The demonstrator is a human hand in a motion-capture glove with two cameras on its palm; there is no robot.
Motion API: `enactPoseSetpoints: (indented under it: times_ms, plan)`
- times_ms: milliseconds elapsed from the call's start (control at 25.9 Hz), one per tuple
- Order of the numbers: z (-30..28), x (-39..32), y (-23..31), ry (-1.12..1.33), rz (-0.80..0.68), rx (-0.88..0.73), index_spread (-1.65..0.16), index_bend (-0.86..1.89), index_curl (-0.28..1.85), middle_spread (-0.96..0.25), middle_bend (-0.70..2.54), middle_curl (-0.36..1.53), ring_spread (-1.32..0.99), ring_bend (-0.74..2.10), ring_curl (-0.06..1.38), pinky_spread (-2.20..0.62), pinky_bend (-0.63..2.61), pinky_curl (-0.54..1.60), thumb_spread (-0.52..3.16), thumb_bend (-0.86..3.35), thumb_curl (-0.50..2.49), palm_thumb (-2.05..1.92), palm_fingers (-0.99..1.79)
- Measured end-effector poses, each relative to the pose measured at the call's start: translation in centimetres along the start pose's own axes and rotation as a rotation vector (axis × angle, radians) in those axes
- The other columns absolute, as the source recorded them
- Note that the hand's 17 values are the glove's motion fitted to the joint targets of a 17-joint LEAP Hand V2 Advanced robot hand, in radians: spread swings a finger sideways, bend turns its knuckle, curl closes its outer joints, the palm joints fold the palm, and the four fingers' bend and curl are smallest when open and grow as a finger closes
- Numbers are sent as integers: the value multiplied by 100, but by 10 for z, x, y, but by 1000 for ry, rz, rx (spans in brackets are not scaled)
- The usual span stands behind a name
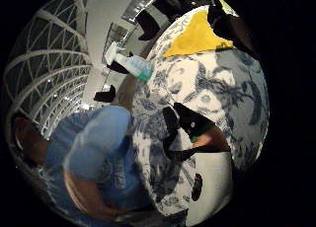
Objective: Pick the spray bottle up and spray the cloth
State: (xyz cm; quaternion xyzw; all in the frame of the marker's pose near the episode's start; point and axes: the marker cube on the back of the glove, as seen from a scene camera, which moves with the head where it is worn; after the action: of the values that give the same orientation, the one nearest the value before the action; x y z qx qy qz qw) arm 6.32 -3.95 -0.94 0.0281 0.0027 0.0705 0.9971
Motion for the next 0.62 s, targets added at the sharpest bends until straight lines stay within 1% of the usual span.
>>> enactPoseSetpoints:
  times_ms: [232,618]
  plan:
    - [-13,14,34,53,5,25,-31,15,28,-4,27,42,-2,42,34,17,16,31,97,-2,36,75,76]
    - [-12,15,59,103,13,9,-31,17,30,-4,26,42,-2,40,34,18,15,29,100,-2,37,76,79]
